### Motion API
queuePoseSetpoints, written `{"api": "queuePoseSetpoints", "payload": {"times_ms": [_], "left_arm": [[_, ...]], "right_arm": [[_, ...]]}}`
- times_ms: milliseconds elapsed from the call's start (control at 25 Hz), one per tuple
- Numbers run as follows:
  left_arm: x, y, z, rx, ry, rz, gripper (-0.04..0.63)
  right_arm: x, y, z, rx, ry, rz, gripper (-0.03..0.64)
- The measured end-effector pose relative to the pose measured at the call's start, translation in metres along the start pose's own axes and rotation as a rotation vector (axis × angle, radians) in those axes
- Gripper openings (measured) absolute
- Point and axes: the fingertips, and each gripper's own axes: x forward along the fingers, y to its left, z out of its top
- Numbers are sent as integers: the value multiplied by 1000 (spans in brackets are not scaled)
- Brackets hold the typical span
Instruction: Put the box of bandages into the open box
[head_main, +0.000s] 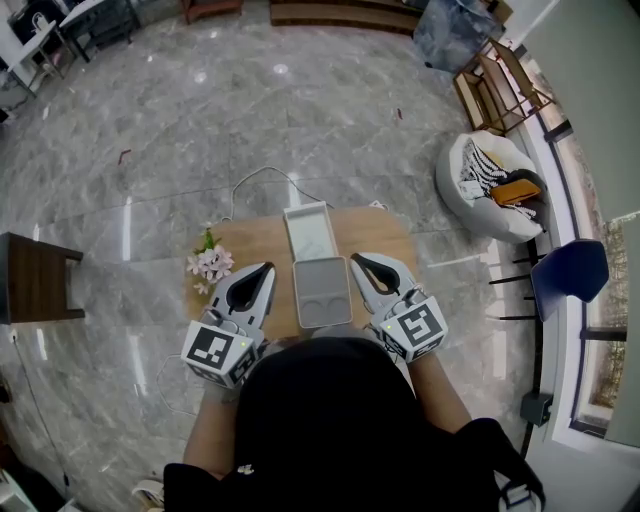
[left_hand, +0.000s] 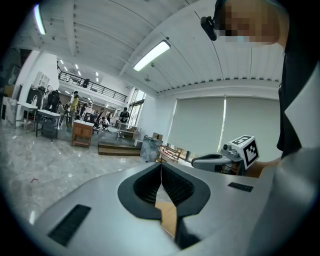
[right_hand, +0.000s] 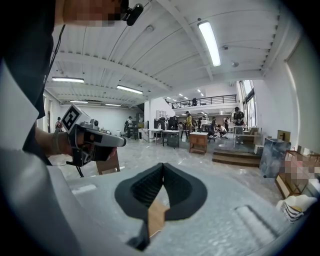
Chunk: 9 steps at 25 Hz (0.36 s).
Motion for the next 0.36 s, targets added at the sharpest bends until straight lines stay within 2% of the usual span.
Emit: {"api": "queuePoseSetpoints", "payload": {"times_ms": [360], "left_arm": [[-1,-1,-4,19,-4,-7,11]], "right_arm": [[0,0,-2,1,1,1,-3]]}}
